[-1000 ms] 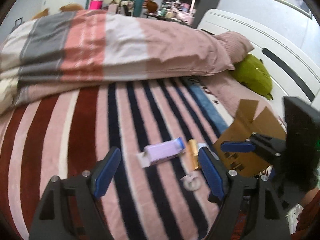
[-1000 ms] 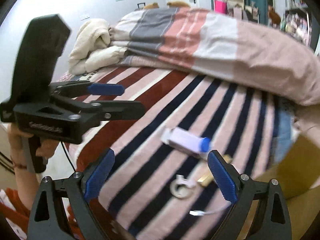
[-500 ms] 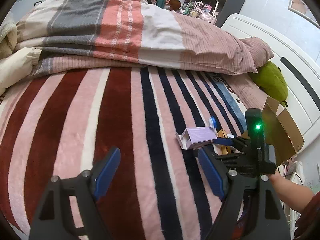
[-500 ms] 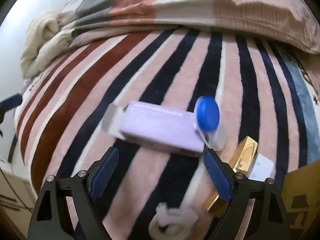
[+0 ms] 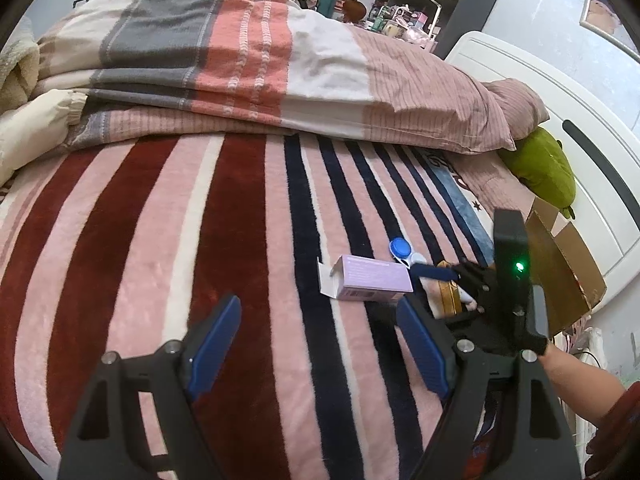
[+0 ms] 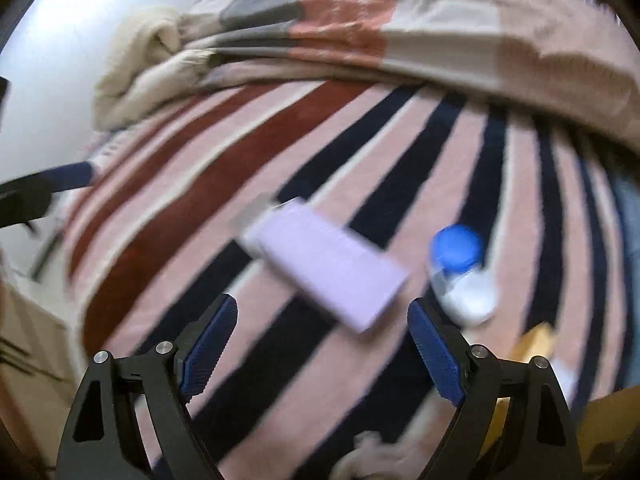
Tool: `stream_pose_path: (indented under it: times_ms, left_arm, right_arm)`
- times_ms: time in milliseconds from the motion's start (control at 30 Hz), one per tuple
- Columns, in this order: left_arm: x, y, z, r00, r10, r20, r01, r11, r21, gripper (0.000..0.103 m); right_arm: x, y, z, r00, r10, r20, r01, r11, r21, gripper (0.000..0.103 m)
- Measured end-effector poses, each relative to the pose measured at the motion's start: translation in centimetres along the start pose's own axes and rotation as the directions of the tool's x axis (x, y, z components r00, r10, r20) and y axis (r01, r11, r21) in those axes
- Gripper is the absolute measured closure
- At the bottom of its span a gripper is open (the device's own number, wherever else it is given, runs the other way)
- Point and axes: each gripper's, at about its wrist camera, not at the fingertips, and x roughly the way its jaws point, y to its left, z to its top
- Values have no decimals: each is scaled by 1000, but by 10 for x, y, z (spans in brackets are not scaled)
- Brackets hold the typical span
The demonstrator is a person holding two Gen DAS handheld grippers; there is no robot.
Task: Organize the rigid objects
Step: 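Grasp the lavender box with the right gripper, then lower the lavender box into the cardboard box and release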
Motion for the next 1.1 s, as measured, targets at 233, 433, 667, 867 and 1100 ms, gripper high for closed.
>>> stream_pose_path:
  times_ms: [233, 433, 667, 867, 1100]
  left_arm:
    - [-6, 4, -1, 1000, 14, 4, -14, 1000, -8, 25]
    - [-8, 7, -5, 1000, 9, 0, -9, 1000, -28, 25]
    - [-15, 2, -10, 1000, 26, -9, -26, 999, -21, 25]
    - [-17, -29, 5, 998, -66, 9, 66, 998, 8, 25]
    - [-12, -106, 35, 983, -181, 39, 176, 978, 109, 25]
  right_arm:
    - [19, 0, 8, 999, 41, -16, -43, 997, -71, 17]
    - [9, 17, 1, 988, 149, -45, -152, 986, -72, 18]
    - [30, 22, 10, 998, 13, -60, -19, 995, -97, 70]
    - [-31, 36, 10, 998, 56, 17, -54, 992, -111, 70]
    - [-129, 26, 12, 981, 154, 121, -144, 986, -89, 70]
